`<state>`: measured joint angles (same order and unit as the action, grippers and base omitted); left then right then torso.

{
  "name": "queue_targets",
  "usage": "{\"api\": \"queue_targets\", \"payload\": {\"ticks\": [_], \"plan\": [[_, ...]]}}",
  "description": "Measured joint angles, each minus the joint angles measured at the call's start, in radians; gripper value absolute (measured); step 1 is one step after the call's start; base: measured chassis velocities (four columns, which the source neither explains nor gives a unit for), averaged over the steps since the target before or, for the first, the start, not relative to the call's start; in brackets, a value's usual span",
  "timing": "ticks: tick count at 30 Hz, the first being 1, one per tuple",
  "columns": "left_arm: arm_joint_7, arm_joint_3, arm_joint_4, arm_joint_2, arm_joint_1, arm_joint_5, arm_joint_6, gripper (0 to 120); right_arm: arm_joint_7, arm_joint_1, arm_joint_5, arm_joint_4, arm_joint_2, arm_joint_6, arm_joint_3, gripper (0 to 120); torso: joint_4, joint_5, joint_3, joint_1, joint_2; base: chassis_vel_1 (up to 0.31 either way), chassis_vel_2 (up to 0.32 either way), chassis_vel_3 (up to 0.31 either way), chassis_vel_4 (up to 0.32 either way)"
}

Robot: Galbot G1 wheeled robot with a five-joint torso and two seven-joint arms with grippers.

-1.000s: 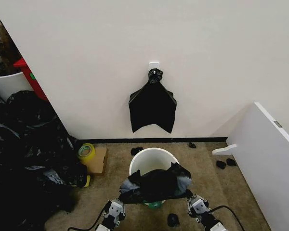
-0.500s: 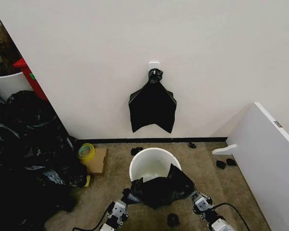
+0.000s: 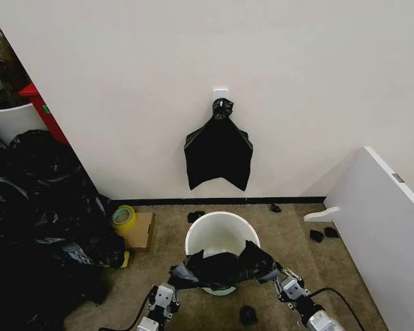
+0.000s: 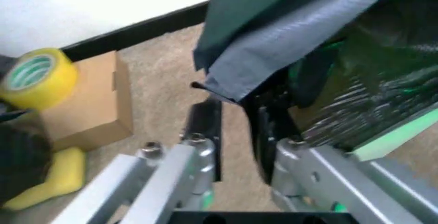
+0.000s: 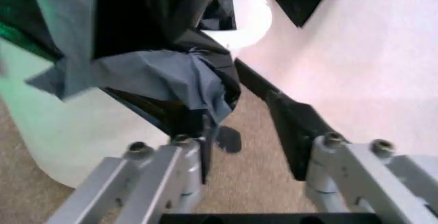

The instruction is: Place the garbage bag over the trash bin.

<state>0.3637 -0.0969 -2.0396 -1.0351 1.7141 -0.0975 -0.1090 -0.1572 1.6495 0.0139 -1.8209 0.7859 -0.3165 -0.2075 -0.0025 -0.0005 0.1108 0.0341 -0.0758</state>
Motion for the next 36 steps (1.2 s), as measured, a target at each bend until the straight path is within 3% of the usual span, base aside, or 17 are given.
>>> {"api": "queue_targets", "payload": {"ticks": [2, 5, 7, 9, 13, 14, 15, 19, 22, 36], "plan": [[0.005, -0.007, -0.014, 0.007, 0.007, 0.006, -0.007, 25, 0.021, 0.004, 0.006, 0.007, -0.002, -0.028, -0.011, 36, 0.0001, -0.0001, 0.000, 0.000, 0.000, 0.000, 0.000, 0.000, 0.000], [0.013, -0.052, -0.069, 0.044, 0.042, 0.034, -0.014, 41, 0.130, 0.020, 0.020, 0.035, -0.014, -0.175, -0.066, 52, 0.0000, -0.0002, 0.000, 0.000, 0.000, 0.000, 0.000, 0.000, 0.000], [0.014, -0.065, -0.083, 0.055, 0.052, 0.039, -0.014, 45, 0.156, 0.021, 0.025, 0.043, -0.017, -0.214, -0.079, 54, 0.0000, -0.0002, 0.000, 0.000, 0.000, 0.000, 0.000, 0.000, 0.000], [0.016, -0.113, -0.128, 0.098, 0.091, 0.057, -0.013, 57, 0.252, 0.014, 0.058, 0.073, -0.025, -0.343, -0.126, 65, 0.0000, -0.0001, 0.000, 0.000, 0.000, 0.000, 0.000, 0.000, 0.000], [0.012, -0.168, -0.175, 0.146, 0.135, 0.073, -0.002, 71, 0.312, -0.007, 0.092, 0.093, -0.022, -0.445, -0.169, 78, 0.0001, -0.0003, 0.000, 0.000, 0.000, 0.000, 0.000, 0.000, 0.000], [0.007, -0.184, -0.190, 0.161, 0.149, 0.080, 0.004, 74, 0.323, -0.014, 0.100, 0.099, -0.017, -0.470, -0.178, 86, 0.0001, -0.0001, 0.000, 0.000, 0.000, 0.000, 0.000, 0.000, 0.000], [0.007, -0.184, -0.190, 0.161, 0.149, 0.080, 0.004, 74, 0.323, -0.014, 0.100, 0.099, -0.017, -0.470, -0.178, 86, 0.0001, -0.0001, 0.000, 0.000, 0.000, 0.000, 0.000, 0.000, 0.000], [-0.002, -0.220, -0.220, 0.193, 0.194, 0.102, 0.026, 94, 0.335, -0.031, 0.126, 0.128, 0.001, -0.515, -0.193, 99, 0.0000, -0.0002, 0.000, 0.000, 0.000, 0.000, 0.000, 0.000, 0.000], [-0.002, -0.234, -0.225, 0.205, 0.220, 0.119, 0.045, 99, 0.337, -0.029, 0.133, 0.141, 0.006, -0.518, -0.198, 100, 0.0001, -0.0001, 0.000, 0.000, 0.000, 0.000, 0.000, 0.000, 0.000], [0.015, -0.277, -0.181, 0.219, 0.198, 0.125, 0.070, 100, 0.319, -0.062, 0.134, 0.212, 0.024, -0.511, -0.214, 100, 0.0000, -0.0002, 0.000, 0.000, 0.000, 0.000, 0.000, 0.000, 0.000]]}}
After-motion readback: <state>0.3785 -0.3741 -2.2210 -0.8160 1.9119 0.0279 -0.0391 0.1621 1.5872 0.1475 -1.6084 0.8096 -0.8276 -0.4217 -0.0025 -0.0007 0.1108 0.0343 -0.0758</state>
